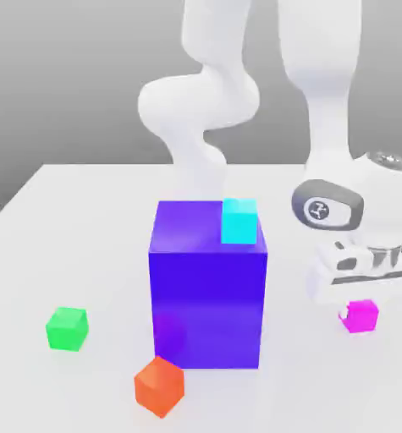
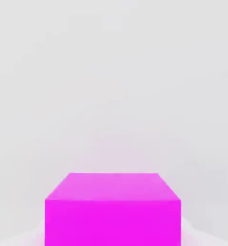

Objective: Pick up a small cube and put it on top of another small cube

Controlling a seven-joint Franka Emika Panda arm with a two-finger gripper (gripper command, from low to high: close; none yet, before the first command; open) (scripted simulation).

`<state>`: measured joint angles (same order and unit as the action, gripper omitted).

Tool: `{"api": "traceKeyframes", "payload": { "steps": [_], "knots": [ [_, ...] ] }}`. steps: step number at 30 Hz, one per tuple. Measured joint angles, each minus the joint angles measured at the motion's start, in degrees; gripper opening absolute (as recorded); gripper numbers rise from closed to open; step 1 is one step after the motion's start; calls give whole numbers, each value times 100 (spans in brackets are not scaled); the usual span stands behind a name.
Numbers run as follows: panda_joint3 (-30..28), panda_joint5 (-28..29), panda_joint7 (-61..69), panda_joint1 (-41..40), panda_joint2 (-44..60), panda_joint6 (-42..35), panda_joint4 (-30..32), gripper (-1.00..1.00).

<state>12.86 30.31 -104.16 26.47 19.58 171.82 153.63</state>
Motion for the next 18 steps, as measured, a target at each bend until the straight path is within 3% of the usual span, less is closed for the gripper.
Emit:
{"api": "traceKeyframes", "payload": {
  "steps": [10, 18],
  "knots": [
    [1527, -1984, 1582, -1080, -1258, -884, 282, -100],
    [512, -1992, 2370, -2214, -995, -1182, -729, -100]
  ]
}}
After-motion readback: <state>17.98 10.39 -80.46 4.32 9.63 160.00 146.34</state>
